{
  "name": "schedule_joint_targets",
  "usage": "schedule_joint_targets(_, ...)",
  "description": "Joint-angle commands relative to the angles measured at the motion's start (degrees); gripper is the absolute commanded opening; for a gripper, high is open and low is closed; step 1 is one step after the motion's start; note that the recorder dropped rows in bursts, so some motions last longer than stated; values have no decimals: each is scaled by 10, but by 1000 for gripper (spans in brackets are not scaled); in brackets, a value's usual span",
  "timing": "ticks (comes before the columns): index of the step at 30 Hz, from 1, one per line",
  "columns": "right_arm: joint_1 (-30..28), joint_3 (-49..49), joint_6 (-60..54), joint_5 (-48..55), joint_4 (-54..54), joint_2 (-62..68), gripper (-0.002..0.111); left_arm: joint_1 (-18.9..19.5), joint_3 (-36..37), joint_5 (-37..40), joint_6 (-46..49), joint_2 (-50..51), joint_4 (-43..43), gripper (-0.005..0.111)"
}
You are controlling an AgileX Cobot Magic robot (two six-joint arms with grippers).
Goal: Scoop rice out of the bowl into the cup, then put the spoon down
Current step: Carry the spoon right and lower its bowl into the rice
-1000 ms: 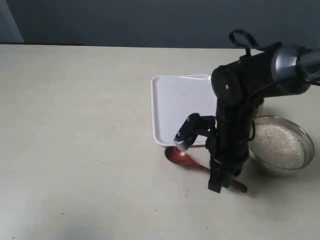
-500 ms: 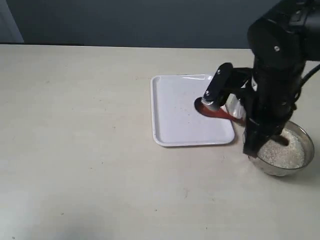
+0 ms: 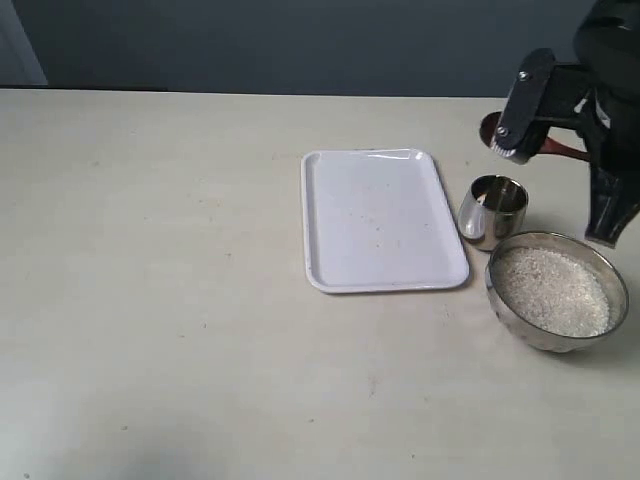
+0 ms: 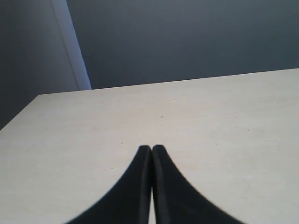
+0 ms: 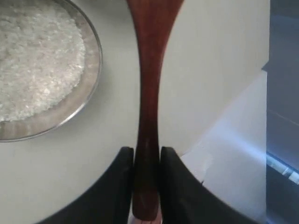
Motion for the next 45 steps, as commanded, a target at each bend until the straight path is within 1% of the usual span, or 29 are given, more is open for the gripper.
schedule_joint_targets(1,-60,45,3,7,-7,-21,-1,0,-2,-3,-3,-3,-2,0)
schedule_joint_targets(3,-71,84,-7,7,-8,-38,-1,0,-2,-3,-3,-3,-2,0)
schedule_joint_targets(7,-72,144,-23,7,-9,-83,-1,0,-2,-3,-3,-3,-2,0)
schedule_joint_targets(11,-72,164,-23,7,-17,-94,-1,0,-2,-3,-3,-3,-2,0)
schedule_joint_targets(14,-67,165,-25,7,-11,-80,-1,0,-2,-3,-3,-3,-2,0)
schedule_joint_targets(18,-42,165,-34,7,-15,-37,-1,0,-2,-3,-3,-3,-2,0)
schedule_joint_targets(25,2,165,-34,7,-60,37,-1,0,-2,-4,-3,-3,-2,0)
schedule_joint_targets(29,3,165,-25,7,-78,62,-1,0,-2,-4,-3,-3,-2,0)
schedule_joint_targets(33,3,165,4,7,-124,78,-1,0,-2,-4,-3,-3,-2,0)
schedule_joint_targets(36,2,165,7,7,-127,90,-1,0,-2,-4,-3,-3,-2,0)
schedule_joint_targets(41,2,165,47,7,-180,113,-1,0,-2,-4,-3,-3,-2,0)
schedule_joint_targets(45,2,165,48,7,-184,127,-1,0,-2,-4,-3,-3,-2,0)
